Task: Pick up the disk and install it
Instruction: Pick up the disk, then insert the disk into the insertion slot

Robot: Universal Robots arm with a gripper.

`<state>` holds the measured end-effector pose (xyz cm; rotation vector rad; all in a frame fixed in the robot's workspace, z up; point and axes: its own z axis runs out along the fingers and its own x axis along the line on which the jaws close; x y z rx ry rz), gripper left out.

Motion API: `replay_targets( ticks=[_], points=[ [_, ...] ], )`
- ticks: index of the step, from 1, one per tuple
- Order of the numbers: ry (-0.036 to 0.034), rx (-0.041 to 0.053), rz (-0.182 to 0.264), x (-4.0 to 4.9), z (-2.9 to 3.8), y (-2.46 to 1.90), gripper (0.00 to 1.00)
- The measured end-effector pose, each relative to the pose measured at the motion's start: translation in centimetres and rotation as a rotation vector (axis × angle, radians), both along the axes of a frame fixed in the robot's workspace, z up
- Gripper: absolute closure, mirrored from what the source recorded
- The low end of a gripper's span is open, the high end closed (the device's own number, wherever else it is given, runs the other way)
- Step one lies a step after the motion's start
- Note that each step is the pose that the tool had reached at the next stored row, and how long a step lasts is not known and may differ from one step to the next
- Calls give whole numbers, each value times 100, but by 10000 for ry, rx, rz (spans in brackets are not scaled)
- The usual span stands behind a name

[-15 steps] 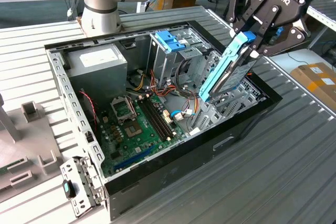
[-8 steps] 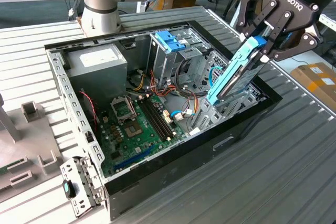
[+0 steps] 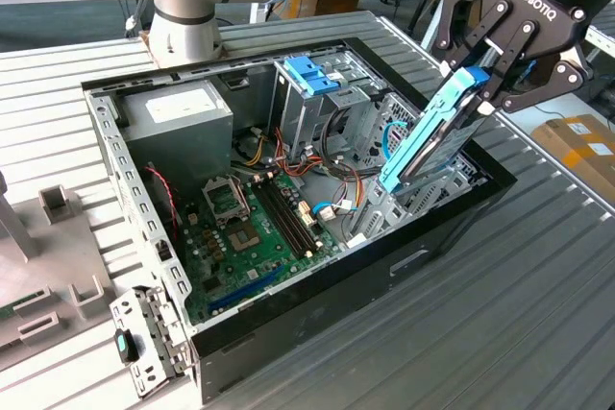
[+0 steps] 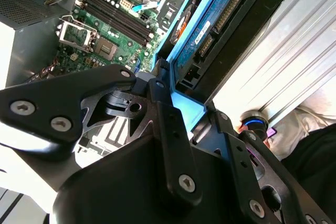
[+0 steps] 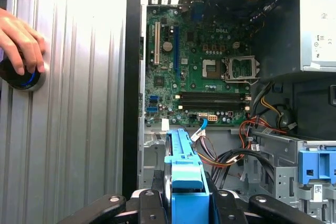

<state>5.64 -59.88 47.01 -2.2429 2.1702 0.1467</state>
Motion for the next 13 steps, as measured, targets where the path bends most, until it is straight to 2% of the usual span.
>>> replay_targets(
  ticks=[6, 10, 11, 13],
  points=[
    [0, 0, 0, 1, 0, -2, 63],
    [0, -2, 1, 7, -16, -23, 63],
    [1, 1, 2, 17, -24, -18, 63],
    [1, 0, 0, 50, -30, 22, 63]
  ],
)
